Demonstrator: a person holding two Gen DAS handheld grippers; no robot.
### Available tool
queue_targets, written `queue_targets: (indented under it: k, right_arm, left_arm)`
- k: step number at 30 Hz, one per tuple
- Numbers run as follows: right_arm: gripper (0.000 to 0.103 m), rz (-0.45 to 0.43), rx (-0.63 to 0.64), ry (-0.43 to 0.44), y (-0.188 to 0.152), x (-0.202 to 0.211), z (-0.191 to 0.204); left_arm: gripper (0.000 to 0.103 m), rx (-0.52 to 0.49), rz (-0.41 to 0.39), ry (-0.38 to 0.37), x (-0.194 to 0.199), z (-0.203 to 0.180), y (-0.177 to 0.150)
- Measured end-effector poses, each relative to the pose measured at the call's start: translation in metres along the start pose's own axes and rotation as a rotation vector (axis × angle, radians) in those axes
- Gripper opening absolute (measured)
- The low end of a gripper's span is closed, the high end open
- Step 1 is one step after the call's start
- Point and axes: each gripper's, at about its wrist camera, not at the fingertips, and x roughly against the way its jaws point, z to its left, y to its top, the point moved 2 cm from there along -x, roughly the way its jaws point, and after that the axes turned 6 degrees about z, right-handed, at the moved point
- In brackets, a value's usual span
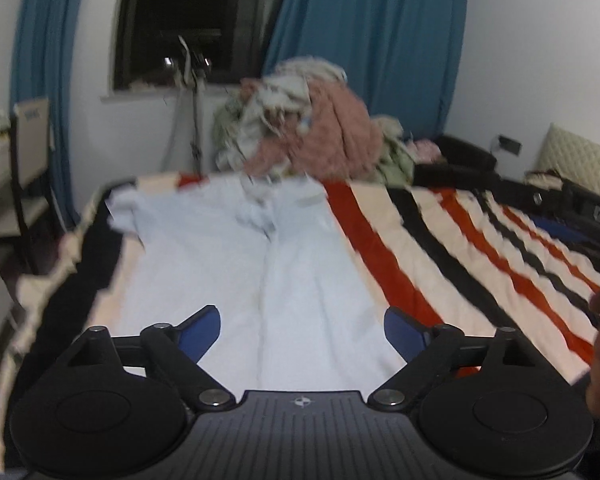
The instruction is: Fold clothes
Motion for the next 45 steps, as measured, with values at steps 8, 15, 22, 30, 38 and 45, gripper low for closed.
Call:
queue_targets:
  k: [8,15,22,30,38,45]
  right_arm:
    - [0.087,-0.031,0.046,0.006,0.050,0.024,0.041]
    - [0.087,0.023,0.050,0.002,0.091,-0.001,0.045]
    - [0.087,0.093,0.091,-0.015,0.079,-0.059,0.033]
    - [0.087,0.271,0.106,0.036,0.046,-0.192,0.045]
    - [0.086,0.456,0.286,0.225,-0.005,-0.392,0.149]
    - [0.086,0.469,0.519,0.403,-0.070,-0.505,0.241]
  left_arm:
    - [0.099,0.041,-0.065,0.016,0.055,0.005,0.061]
    - [0.101,0.076,-0.092,0.044,0.065,0.002,0.107]
    - [0.101,0.099,-0.144,0.057,0.008,0.022,0.101]
    - [0.101,0.167,-0.119,0.080,-0.065,0.100,0.064]
    - [0.102,0.319,-0.081,0.076,-0.116,0.200,0.036]
    - [0.101,0.499,-0.040,0.051,-0.174,0.269,0.008]
